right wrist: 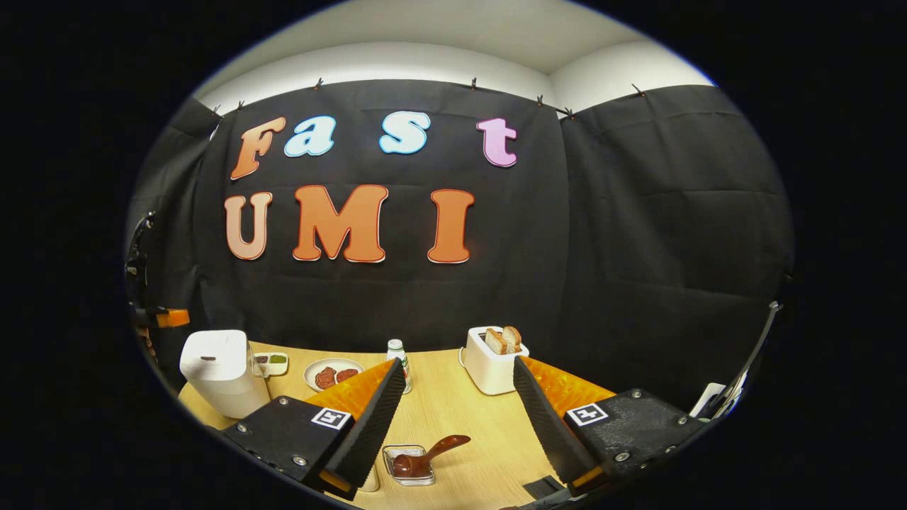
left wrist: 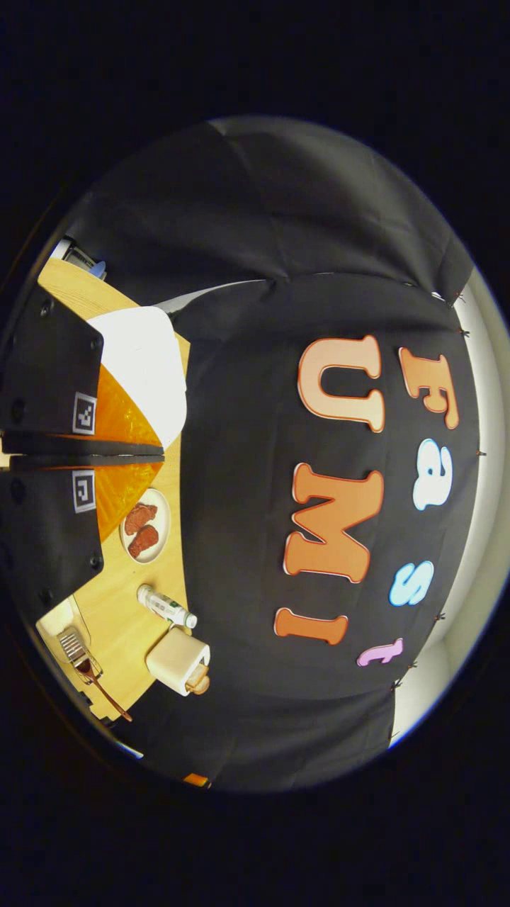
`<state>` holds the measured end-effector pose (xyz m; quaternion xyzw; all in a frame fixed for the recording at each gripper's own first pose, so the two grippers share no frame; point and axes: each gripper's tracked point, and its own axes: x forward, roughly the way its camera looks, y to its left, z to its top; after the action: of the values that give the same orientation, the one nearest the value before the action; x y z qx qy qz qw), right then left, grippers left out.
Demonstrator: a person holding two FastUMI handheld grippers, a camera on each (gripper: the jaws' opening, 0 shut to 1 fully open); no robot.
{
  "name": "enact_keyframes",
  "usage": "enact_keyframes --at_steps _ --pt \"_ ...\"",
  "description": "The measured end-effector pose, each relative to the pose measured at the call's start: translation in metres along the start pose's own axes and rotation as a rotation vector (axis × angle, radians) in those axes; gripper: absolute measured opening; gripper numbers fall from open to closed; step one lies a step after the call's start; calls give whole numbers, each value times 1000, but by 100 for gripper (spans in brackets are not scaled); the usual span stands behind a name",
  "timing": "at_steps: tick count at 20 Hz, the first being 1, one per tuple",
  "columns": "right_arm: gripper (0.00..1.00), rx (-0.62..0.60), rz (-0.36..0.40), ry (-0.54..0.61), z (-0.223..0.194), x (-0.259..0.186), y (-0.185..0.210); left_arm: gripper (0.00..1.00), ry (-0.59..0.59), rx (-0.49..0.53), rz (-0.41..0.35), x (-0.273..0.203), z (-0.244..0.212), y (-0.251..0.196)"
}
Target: Close the left gripper, press the button to open the rice cooker; take a wooden spoon from the chopstick holder with the right hand, scoop a spoonful of rice and pour it into the rice cooker, then put the wooden spoon back into the chopstick holder.
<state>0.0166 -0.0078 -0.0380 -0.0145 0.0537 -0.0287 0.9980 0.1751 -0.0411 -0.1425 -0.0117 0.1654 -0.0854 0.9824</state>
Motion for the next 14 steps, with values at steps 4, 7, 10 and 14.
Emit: enact_keyframes --at_steps 4,7,10,14 --pt "95 0 -16 1 1 1 -3 5 116 -19 24 27 -41 18" --pt "95 -9 -34 16 -4 5 -7 5 180 -21 28 35 -66 24" --pt "95 1 -40 36 -9 4 -11 5 214 -40 32 39 -78 30" --pt "95 -7 -48 42 -12 4 -12 5 247 -49 34 39 -89 32"
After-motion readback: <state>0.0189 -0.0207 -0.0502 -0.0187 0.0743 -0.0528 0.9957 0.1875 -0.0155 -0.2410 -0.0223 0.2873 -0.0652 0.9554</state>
